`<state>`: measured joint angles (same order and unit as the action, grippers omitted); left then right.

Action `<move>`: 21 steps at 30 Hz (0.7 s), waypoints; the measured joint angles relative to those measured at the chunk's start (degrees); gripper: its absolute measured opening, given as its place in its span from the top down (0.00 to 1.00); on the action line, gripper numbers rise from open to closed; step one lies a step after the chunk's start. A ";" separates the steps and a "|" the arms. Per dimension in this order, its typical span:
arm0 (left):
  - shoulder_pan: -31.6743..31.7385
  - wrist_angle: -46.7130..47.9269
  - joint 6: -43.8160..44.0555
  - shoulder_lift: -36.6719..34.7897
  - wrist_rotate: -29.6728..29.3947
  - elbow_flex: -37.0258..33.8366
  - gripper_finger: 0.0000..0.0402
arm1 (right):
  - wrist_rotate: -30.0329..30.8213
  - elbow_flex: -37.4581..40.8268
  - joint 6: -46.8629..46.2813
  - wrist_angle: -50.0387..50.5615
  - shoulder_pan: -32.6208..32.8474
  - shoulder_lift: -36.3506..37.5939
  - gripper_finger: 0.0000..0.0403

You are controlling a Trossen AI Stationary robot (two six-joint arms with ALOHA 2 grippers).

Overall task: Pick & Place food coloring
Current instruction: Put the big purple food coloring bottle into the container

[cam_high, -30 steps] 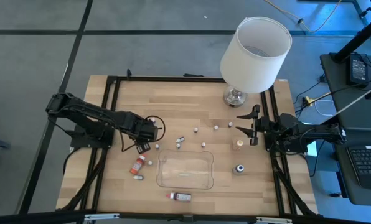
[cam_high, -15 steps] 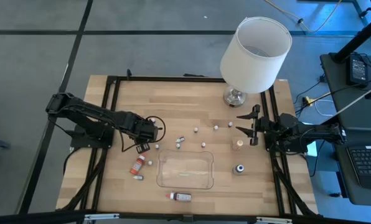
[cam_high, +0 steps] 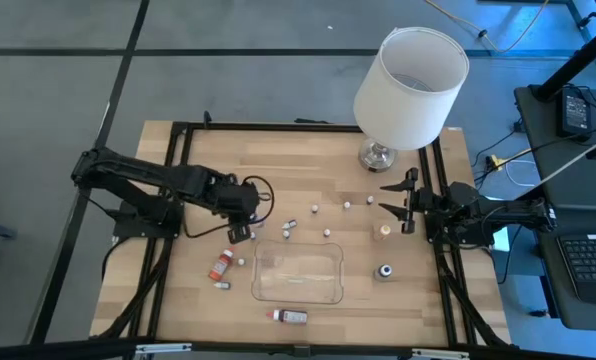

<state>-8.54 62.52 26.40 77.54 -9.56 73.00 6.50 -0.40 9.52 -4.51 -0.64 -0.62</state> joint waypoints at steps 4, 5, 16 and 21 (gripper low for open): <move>-0.27 -4.23 -5.12 -0.02 -0.59 3.86 0.73 | 0.00 0.00 0.00 0.00 0.00 0.00 0.45; -0.49 -5.67 -6.63 -0.02 -0.27 4.24 0.73 | 0.00 0.00 0.00 0.01 0.00 0.00 0.45; -3.33 -11.78 -13.46 2.15 1.80 4.28 0.73 | -0.02 0.00 -0.19 0.48 0.00 0.00 0.45; -3.43 -11.61 -12.88 3.51 1.89 4.26 0.73 | -0.04 0.00 -0.19 0.63 0.00 0.00 0.45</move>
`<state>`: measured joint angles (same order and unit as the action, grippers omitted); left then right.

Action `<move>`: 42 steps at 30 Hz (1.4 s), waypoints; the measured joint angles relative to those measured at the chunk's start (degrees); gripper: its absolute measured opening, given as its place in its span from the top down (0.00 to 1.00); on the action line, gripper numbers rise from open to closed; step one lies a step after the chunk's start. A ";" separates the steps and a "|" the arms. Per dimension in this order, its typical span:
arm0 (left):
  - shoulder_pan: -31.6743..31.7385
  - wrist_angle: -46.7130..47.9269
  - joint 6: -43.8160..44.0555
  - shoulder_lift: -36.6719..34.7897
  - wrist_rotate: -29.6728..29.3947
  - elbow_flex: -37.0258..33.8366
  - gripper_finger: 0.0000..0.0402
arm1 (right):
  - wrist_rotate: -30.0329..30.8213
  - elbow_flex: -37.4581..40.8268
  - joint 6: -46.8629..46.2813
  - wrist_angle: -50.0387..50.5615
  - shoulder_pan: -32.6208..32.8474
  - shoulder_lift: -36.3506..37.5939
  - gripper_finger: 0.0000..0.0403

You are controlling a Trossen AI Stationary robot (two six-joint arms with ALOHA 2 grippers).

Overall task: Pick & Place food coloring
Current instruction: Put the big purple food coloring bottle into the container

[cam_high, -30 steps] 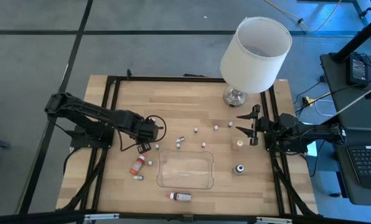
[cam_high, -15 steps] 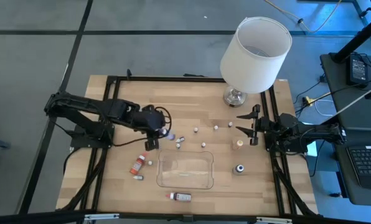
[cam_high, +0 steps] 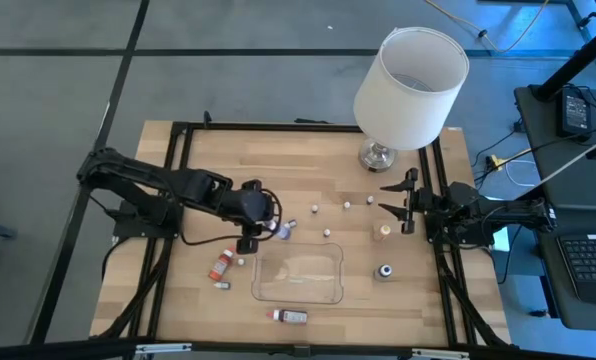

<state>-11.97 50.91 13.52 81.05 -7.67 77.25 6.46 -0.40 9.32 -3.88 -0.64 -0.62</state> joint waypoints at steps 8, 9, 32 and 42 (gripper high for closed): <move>0.04 -1.56 0.28 0.49 0.23 0.00 0.73 | -0.03 0.00 0.00 0.13 0.00 0.00 0.45; 0.05 -1.56 0.28 0.49 0.19 0.00 0.73 | -0.02 0.00 0.00 0.13 0.00 0.00 0.45; -3.04 -10.42 -4.36 3.73 4.51 0.04 0.73 | -0.02 0.00 -0.02 1.78 0.00 0.00 0.45; -3.95 -11.19 -2.80 11.29 9.18 3.28 0.73 | -0.02 0.00 -0.02 1.88 0.00 0.00 0.45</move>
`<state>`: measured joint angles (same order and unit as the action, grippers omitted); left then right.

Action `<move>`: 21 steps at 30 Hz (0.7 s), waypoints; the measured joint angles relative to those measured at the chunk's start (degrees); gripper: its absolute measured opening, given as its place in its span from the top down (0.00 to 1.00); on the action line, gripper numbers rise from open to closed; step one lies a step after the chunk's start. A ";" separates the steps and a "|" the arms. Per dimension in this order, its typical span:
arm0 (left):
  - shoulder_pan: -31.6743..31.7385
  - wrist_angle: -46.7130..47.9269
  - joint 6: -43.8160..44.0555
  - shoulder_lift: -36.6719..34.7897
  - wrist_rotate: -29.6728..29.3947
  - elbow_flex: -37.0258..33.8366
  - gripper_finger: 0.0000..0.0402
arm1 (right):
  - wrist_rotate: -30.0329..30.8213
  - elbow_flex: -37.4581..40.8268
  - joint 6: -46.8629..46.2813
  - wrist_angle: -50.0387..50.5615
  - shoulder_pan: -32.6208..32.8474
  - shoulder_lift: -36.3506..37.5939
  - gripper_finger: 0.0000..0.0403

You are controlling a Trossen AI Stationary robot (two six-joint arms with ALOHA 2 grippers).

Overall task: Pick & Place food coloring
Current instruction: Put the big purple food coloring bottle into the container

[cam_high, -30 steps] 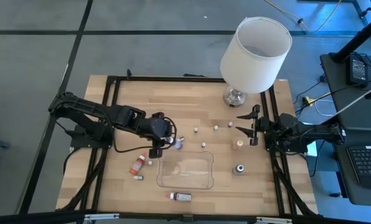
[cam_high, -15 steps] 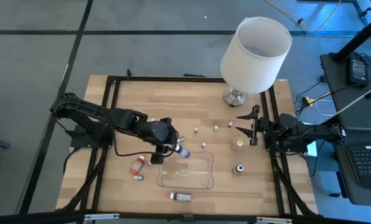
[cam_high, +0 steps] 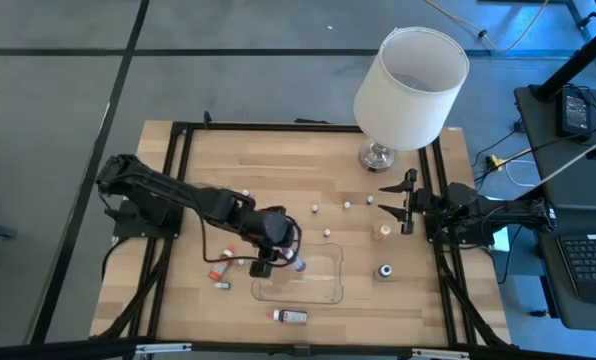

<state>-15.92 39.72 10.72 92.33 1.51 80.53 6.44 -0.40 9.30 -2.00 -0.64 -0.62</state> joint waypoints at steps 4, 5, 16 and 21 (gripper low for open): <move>-1.32 1.01 0.52 2.73 0.06 1.45 0.73 | 0.00 0.00 0.00 -0.01 0.01 0.00 0.45; -1.52 1.04 0.51 3.33 0.23 1.72 0.73 | 0.00 0.00 0.00 -0.02 0.01 0.00 0.45; -1.95 2.47 4.03 9.83 -0.33 2.03 0.72 | 0.00 0.00 0.00 -0.02 0.02 0.00 0.45; -1.95 4.33 6.08 11.24 -0.42 2.03 0.71 | 0.00 0.00 0.00 -0.02 0.00 0.00 0.45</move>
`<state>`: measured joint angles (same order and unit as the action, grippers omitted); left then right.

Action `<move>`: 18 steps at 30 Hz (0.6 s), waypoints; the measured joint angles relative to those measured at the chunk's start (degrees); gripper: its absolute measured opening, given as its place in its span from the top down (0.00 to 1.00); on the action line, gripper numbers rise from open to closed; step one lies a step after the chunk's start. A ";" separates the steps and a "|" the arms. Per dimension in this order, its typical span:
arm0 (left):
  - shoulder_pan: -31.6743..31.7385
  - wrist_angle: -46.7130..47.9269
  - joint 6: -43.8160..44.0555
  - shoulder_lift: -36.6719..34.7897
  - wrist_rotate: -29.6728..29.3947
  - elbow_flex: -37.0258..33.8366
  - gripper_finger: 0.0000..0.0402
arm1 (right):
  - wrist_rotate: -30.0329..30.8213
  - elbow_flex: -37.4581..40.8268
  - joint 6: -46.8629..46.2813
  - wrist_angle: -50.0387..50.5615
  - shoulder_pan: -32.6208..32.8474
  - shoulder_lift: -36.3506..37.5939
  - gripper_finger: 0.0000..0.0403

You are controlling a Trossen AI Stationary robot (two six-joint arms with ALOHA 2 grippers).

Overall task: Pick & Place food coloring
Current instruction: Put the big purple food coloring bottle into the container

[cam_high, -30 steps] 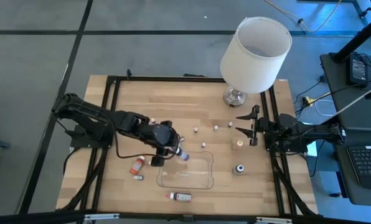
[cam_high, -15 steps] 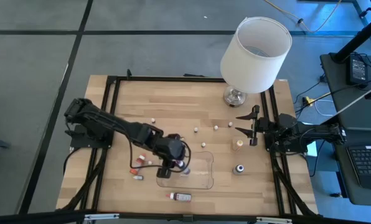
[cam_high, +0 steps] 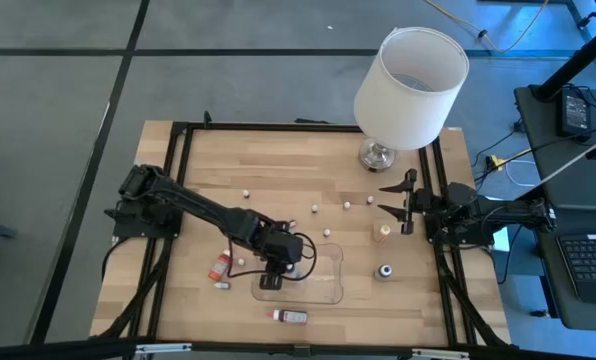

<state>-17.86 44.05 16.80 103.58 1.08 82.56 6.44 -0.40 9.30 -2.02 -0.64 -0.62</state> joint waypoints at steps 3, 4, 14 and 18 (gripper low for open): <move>0.13 0.74 0.40 0.02 0.02 0.00 0.72 | 0.00 0.00 0.00 0.00 0.00 0.00 0.45; 0.28 1.07 0.78 0.06 0.11 0.02 0.72 | 0.00 0.00 0.00 0.00 0.00 0.00 0.45; 0.81 10.71 6.53 0.10 -2.91 0.00 0.72 | 0.00 0.00 0.00 0.00 0.02 0.00 0.45; 0.78 11.55 7.69 0.10 -2.93 0.00 0.71 | 0.00 0.00 0.00 0.00 0.02 0.00 0.45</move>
<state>-17.08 55.61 24.49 103.68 -1.85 82.56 6.44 -0.40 9.30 -2.02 -0.62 -0.62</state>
